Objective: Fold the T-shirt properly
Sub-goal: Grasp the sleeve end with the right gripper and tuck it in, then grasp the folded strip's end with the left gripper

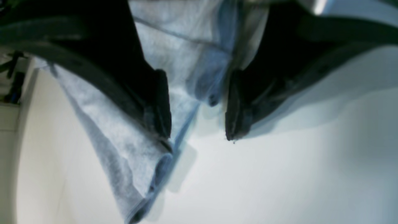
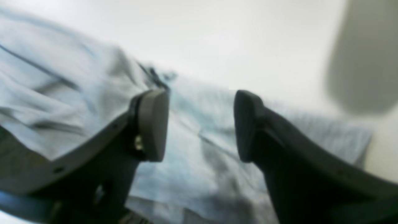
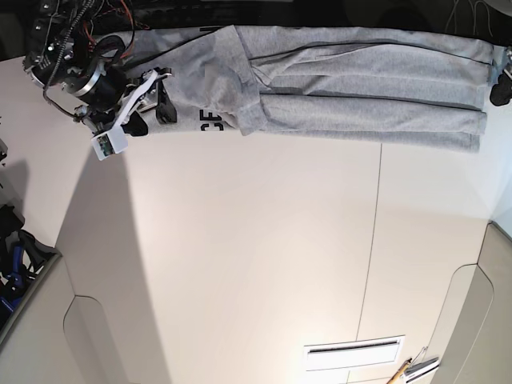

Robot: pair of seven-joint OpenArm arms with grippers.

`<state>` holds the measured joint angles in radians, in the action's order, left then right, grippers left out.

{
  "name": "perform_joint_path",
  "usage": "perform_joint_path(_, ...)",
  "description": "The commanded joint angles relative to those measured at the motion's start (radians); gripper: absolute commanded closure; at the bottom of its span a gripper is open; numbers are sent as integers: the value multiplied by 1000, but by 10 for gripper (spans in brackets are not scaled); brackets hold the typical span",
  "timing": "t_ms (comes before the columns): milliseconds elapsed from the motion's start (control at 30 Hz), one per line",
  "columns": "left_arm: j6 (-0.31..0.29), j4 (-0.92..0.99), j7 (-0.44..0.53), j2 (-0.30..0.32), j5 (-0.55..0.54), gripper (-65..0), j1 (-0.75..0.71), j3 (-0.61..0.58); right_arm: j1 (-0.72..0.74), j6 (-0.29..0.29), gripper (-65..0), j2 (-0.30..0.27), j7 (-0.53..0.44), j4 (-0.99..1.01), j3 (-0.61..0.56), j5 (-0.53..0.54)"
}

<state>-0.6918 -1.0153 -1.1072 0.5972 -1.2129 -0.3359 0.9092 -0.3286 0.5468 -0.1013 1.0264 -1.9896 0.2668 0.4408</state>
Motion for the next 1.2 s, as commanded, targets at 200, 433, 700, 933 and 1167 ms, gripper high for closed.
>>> perform_joint_path(200,-6,-14,12,10,-34,-319,2,-23,4,0,-336,-20,-47,149,3,13)
perform_joint_path(433,-6,-14,12,10,-85,-385,6,-130,7,0,-336,-20,-47,149,3,39)
perform_joint_path(700,-6,-14,7,9,-128,-385,6,-171,7,0,-336,-20,-47,149,4,38)
perform_joint_path(933,-6,-14,4,-30,-91,-385,6,-171,7,0,-336,-20,-47,149,3,39)
perform_joint_path(1167,-6,-14,5,-68,-91,-378,6,-171,7,0,-336,-20,-47,149,3,39)
